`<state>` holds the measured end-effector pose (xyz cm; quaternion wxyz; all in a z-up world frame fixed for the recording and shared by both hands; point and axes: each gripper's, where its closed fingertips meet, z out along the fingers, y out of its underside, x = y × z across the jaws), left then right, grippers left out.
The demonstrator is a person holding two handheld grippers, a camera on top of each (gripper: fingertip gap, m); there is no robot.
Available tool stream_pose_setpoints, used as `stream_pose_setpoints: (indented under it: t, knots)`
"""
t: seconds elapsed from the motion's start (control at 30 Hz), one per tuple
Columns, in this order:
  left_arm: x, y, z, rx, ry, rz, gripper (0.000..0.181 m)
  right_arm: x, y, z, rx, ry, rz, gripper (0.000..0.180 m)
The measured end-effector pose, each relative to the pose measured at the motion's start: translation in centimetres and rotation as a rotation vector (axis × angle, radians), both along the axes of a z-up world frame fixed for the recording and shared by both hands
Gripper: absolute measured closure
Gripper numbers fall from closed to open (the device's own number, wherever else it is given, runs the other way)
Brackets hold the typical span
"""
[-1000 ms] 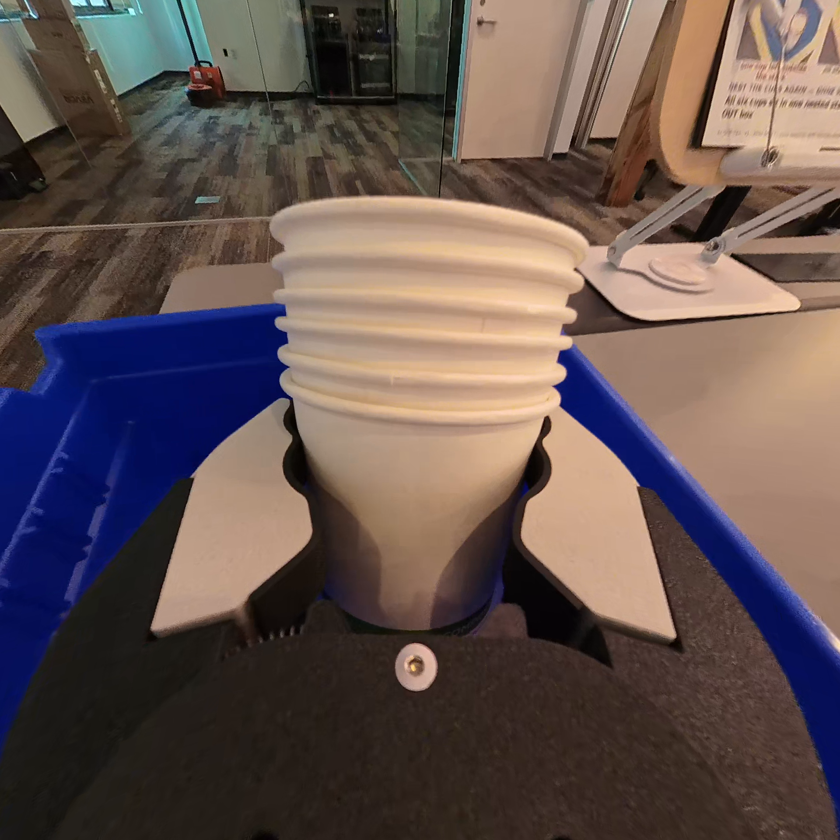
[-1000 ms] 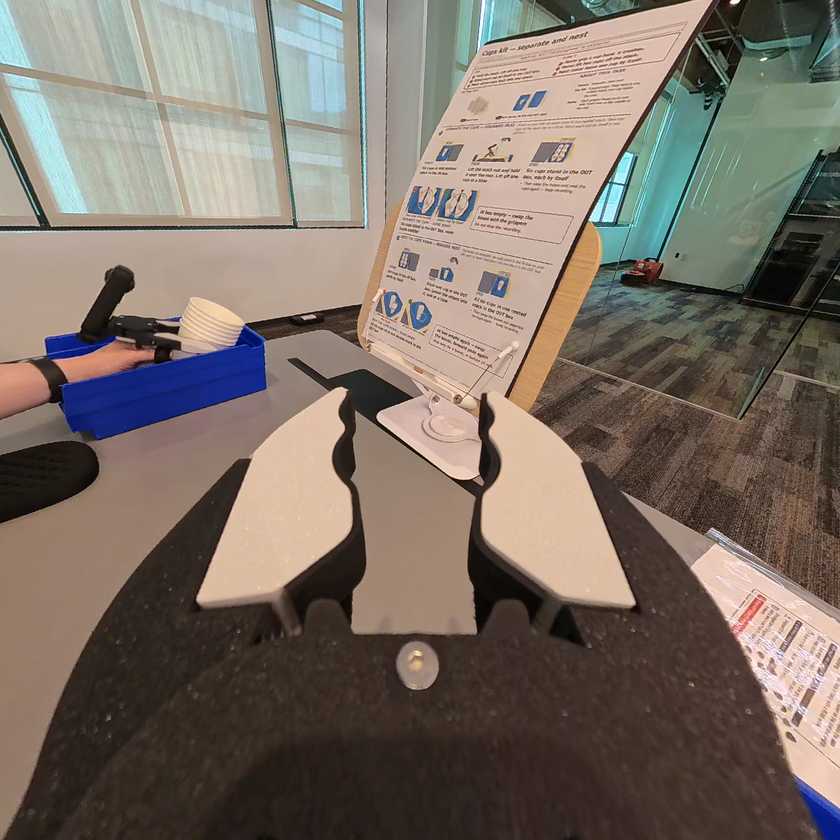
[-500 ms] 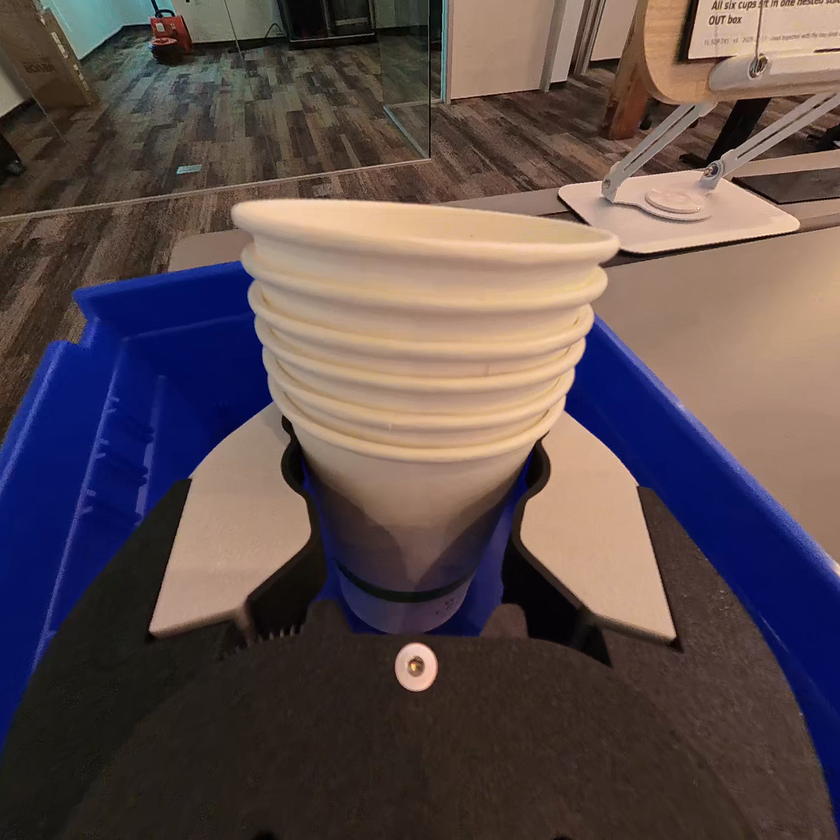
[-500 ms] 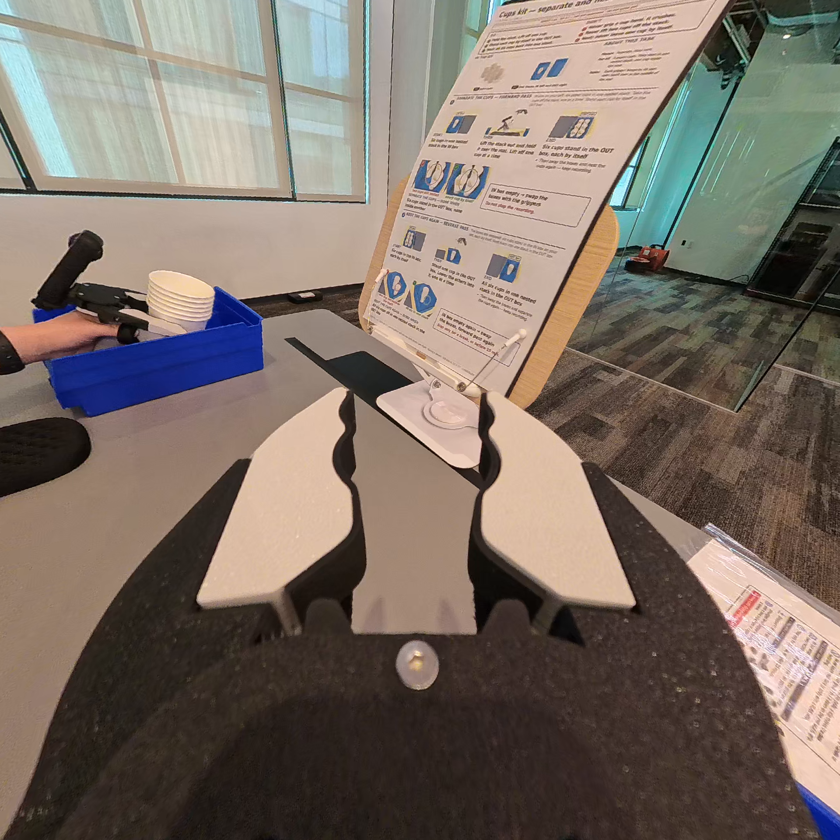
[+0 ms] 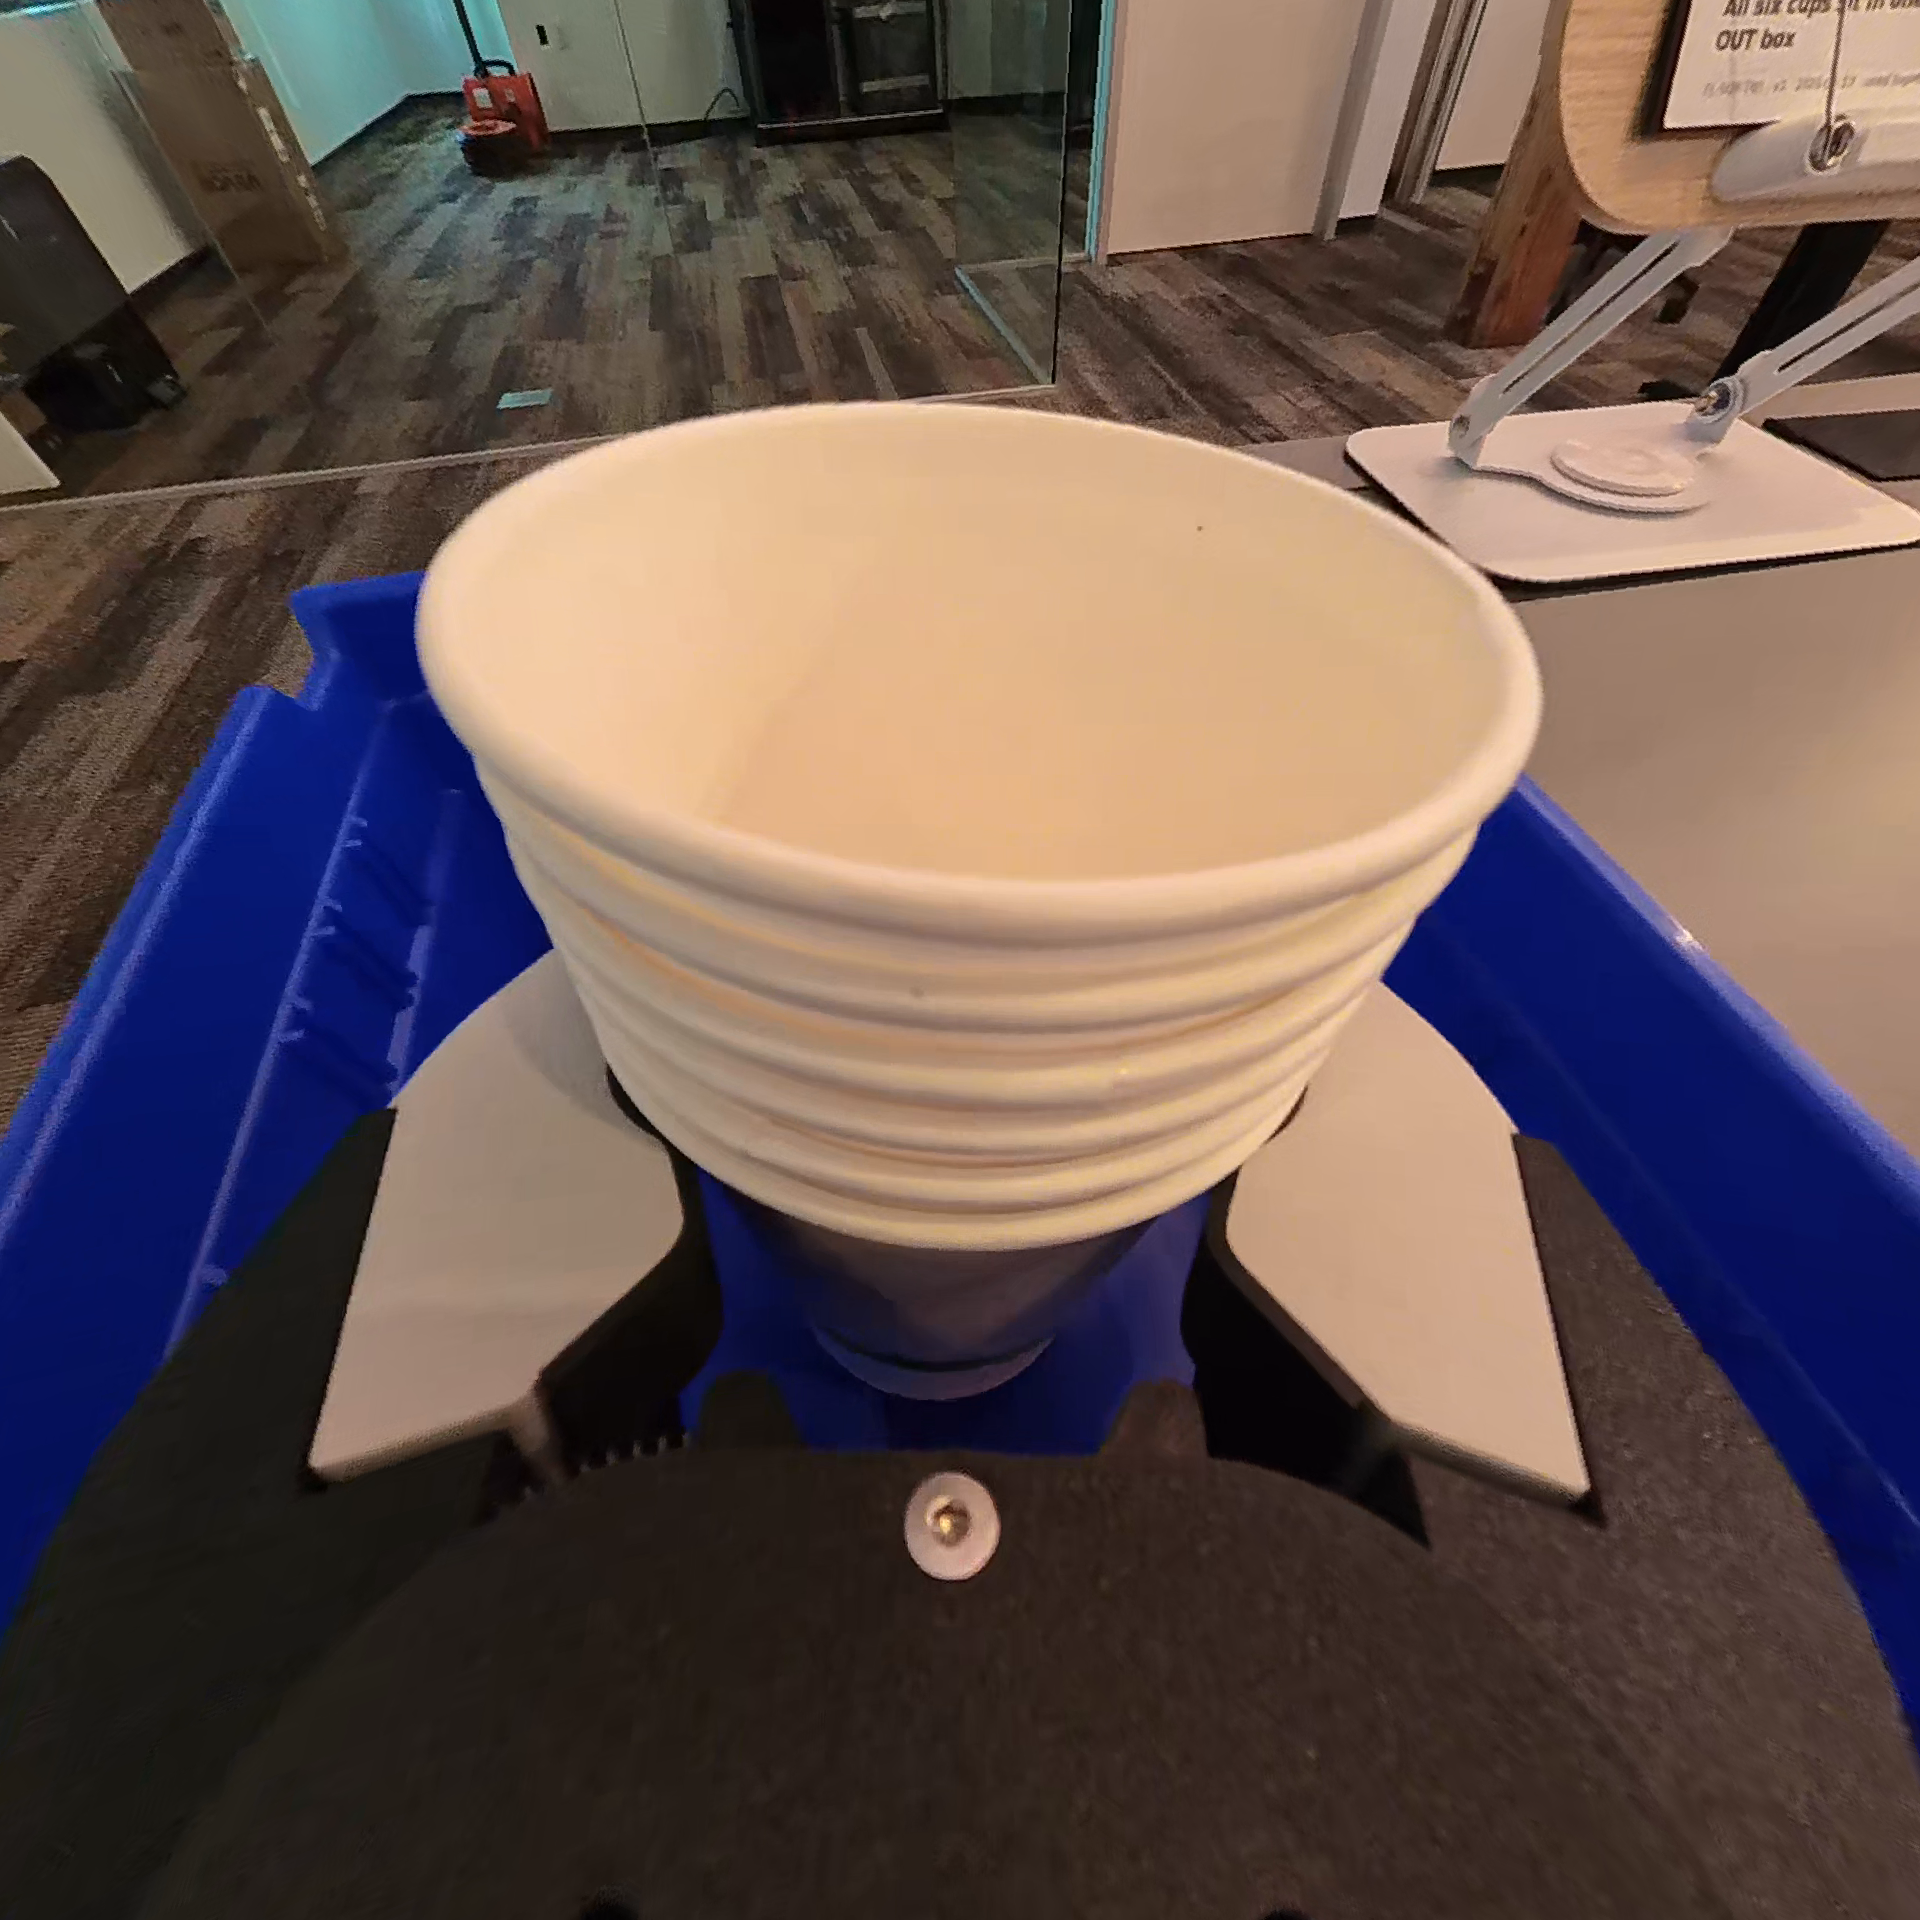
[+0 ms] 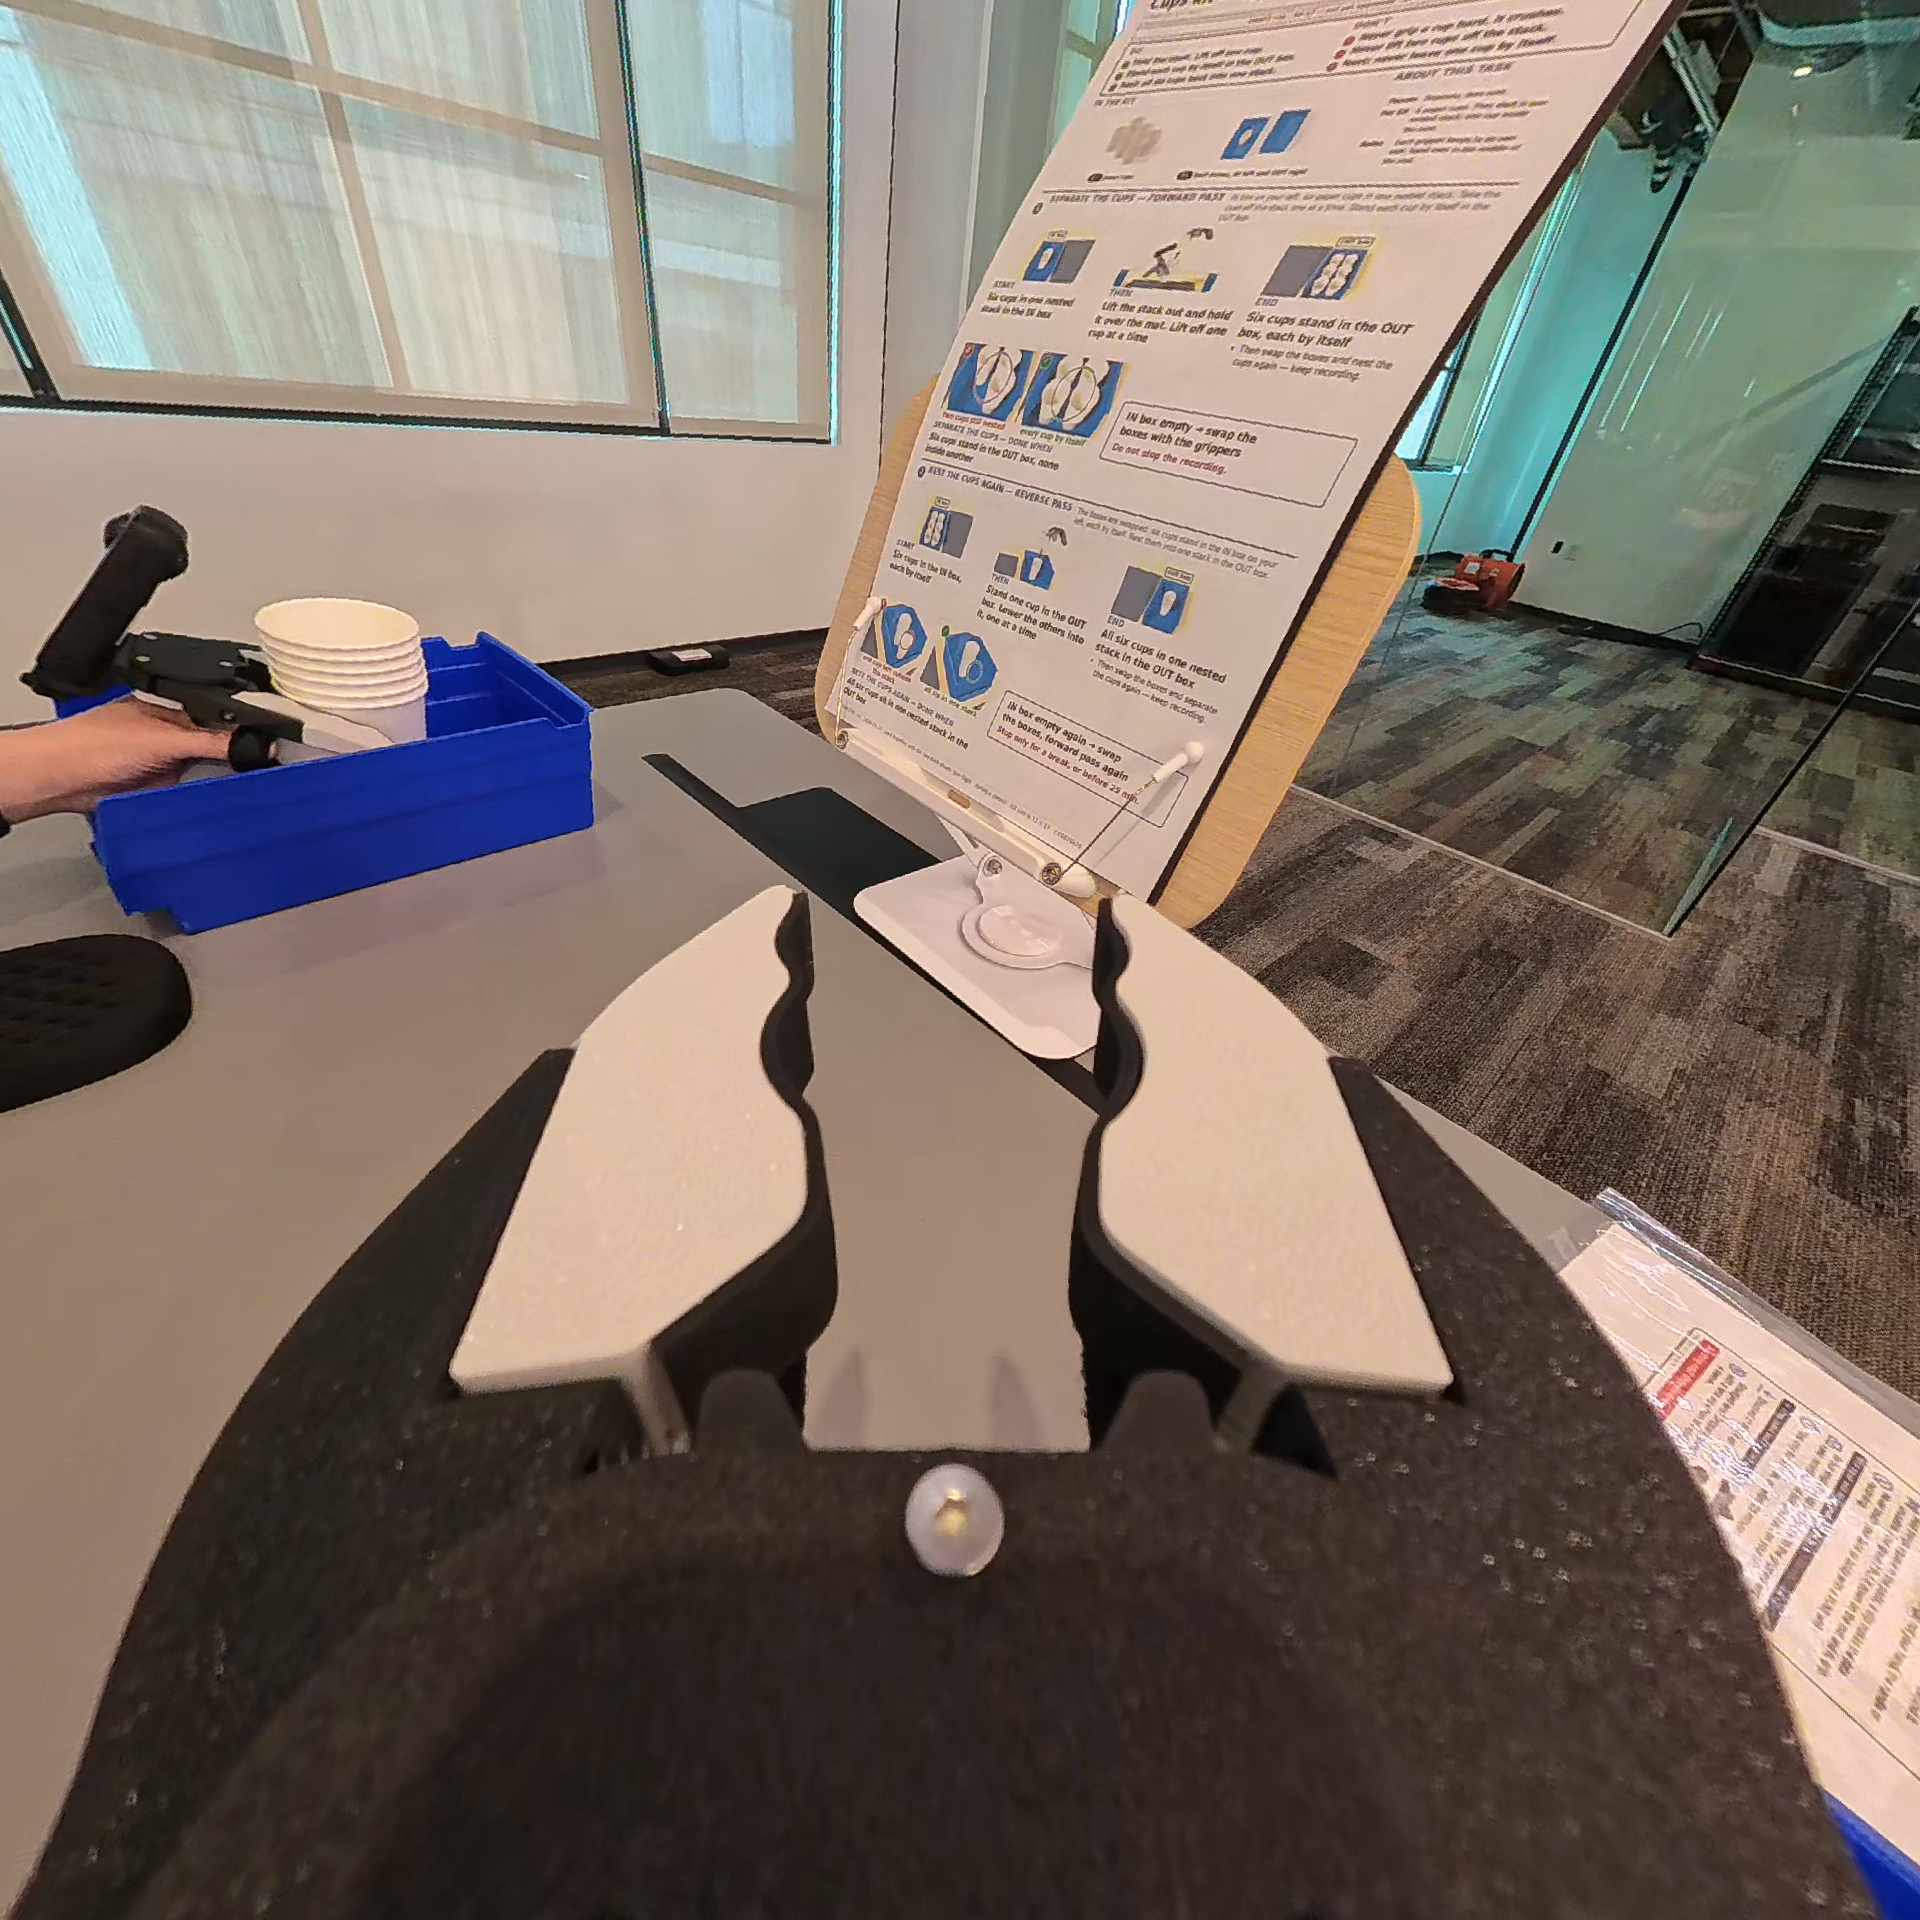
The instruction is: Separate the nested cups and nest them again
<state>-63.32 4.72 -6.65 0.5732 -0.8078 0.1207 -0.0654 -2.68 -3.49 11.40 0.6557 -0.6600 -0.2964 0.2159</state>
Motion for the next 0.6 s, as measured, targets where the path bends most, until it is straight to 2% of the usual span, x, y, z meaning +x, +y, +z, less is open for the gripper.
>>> stream_pose_setpoints:
  t: [0.43,0.6]
  knots:
    - [-0.3,-1.0,0.9,0.018,0.037,-0.026,0.068,0.3,0.2,-0.2,-0.007,0.003,-0.005,0.129]
    - [-1.3,-1.1,-1.1,-0.120,0.068,0.045,0.069,0.4,0.3,-0.4,-0.014,0.003,-0.005,0.129]
